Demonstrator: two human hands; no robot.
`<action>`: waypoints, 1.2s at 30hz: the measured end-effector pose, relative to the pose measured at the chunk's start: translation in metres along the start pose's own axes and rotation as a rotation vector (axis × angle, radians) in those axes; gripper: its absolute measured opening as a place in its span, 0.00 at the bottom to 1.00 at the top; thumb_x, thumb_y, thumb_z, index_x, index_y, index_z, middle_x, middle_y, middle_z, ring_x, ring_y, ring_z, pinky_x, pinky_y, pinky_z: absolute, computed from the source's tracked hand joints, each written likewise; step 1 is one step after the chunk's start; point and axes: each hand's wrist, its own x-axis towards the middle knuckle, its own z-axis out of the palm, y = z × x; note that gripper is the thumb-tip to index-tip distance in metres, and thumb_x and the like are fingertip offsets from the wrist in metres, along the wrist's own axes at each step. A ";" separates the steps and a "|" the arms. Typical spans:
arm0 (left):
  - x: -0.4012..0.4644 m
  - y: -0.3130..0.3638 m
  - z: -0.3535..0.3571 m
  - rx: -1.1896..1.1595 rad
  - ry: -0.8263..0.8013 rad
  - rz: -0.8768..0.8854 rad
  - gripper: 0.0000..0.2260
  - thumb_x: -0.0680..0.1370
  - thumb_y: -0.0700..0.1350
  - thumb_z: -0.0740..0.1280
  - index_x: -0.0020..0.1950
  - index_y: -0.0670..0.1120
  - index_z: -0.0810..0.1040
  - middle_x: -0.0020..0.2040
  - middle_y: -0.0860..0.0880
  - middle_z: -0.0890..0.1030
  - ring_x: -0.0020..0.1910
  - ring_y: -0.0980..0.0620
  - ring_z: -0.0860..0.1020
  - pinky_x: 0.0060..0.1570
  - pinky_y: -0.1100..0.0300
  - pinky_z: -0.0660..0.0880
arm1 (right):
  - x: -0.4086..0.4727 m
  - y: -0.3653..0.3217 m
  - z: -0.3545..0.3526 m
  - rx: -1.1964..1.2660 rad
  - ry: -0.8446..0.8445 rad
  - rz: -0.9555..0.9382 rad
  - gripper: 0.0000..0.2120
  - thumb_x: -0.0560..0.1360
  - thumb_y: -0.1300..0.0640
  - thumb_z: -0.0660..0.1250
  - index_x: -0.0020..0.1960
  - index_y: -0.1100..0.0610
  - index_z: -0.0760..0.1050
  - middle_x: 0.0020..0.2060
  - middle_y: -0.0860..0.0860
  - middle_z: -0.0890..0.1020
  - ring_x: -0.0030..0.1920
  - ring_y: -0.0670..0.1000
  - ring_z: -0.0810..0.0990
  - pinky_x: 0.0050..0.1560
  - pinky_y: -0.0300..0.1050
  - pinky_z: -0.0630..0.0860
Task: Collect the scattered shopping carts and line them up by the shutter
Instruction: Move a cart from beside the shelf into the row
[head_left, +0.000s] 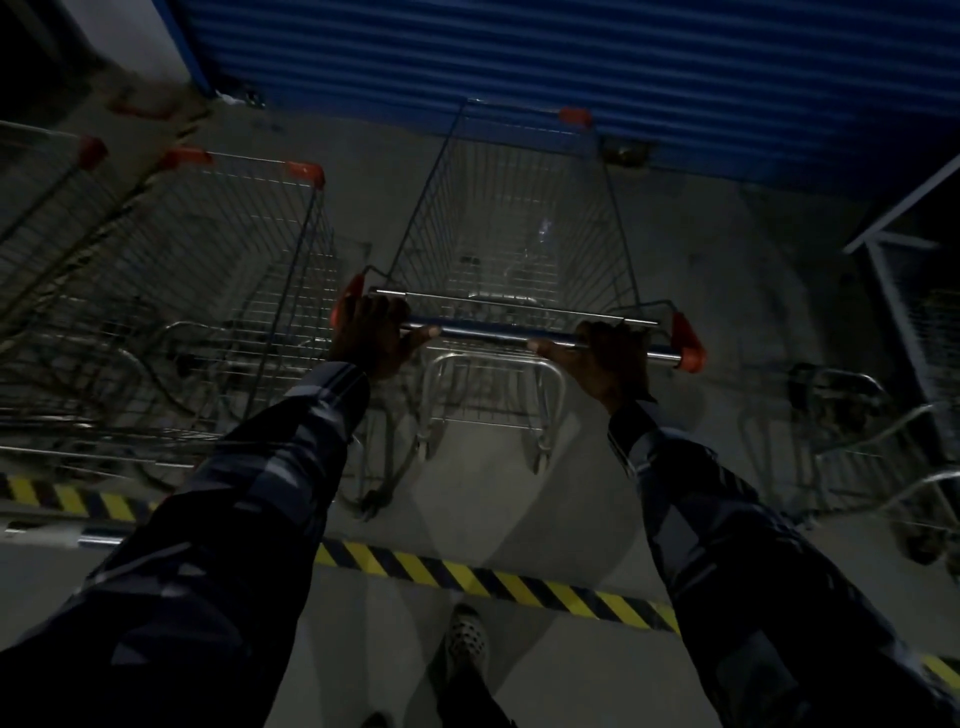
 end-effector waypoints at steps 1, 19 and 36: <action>-0.006 -0.002 -0.001 -0.004 -0.024 -0.002 0.50 0.68 0.79 0.38 0.53 0.41 0.81 0.51 0.40 0.81 0.63 0.41 0.75 0.76 0.43 0.49 | -0.009 -0.003 -0.001 -0.003 -0.003 0.003 0.39 0.59 0.15 0.42 0.38 0.48 0.69 0.44 0.54 0.83 0.54 0.60 0.78 0.68 0.64 0.61; -0.215 -0.050 -0.029 -0.070 -0.121 0.050 0.41 0.69 0.74 0.47 0.63 0.45 0.78 0.65 0.42 0.78 0.75 0.43 0.63 0.77 0.44 0.43 | -0.222 -0.069 0.003 -0.113 0.004 -0.008 0.39 0.64 0.17 0.44 0.34 0.52 0.71 0.35 0.51 0.81 0.45 0.57 0.80 0.59 0.59 0.64; -0.274 -0.037 -0.023 -0.166 -0.196 -0.027 0.37 0.72 0.71 0.51 0.66 0.45 0.74 0.69 0.43 0.73 0.75 0.41 0.61 0.75 0.46 0.44 | -0.279 -0.067 -0.011 -0.092 -0.056 -0.025 0.47 0.52 0.15 0.27 0.32 0.51 0.66 0.36 0.52 0.79 0.50 0.59 0.79 0.64 0.65 0.66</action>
